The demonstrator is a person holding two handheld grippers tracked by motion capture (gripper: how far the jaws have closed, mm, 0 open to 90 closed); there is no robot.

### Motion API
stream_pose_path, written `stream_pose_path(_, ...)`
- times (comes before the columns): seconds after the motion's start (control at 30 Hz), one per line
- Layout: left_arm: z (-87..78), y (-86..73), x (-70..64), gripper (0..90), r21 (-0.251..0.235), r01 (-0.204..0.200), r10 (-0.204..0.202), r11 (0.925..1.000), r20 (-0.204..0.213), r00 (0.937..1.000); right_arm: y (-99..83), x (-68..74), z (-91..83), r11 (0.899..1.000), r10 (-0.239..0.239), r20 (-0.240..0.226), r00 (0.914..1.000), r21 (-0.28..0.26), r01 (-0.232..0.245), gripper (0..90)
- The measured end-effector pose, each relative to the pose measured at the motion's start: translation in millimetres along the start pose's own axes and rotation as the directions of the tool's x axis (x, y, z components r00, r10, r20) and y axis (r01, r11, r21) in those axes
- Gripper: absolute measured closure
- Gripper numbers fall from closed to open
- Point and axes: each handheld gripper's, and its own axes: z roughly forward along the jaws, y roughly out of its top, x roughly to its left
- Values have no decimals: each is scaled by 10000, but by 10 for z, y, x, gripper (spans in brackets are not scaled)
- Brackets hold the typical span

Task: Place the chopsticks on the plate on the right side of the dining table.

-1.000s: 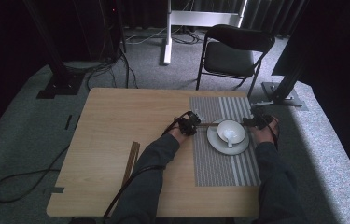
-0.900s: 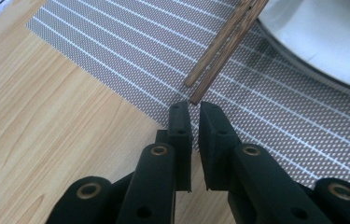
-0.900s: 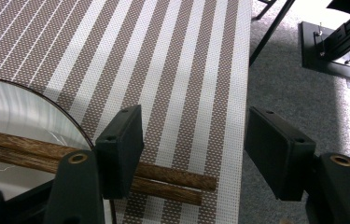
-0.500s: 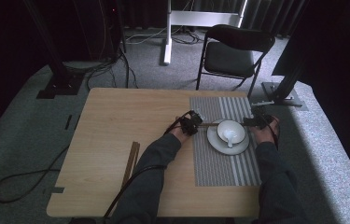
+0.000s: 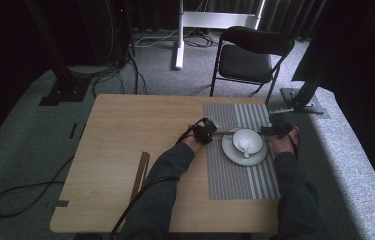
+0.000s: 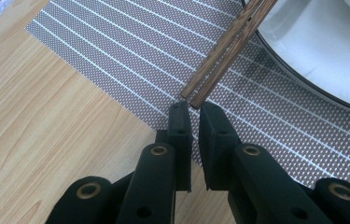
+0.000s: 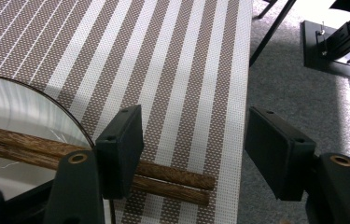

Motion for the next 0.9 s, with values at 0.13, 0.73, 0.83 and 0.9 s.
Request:
stream_pose_path(0.13,3,3,2,829,-16,67,-67,10000,4,10000,-3,-7,-3,10000,1,44,10000,2,-1,363)
stream_pose_path(0.73,-76,-49,109,780,-57,602,-602,9982,30,9982,11,-65,-286,9940,60,66,10000,-1092,-52,360)
stream_pose_path(0.83,-114,-59,144,776,-86,749,-749,9972,36,9972,-19,-85,-373,9907,210,-5,9998,-1343,-209,360)
stream_pose_path(0.9,-131,-61,151,776,-134,740,-740,9972,37,9973,-41,-87,-416,9895,185,17,9998,-1435,-181,360)
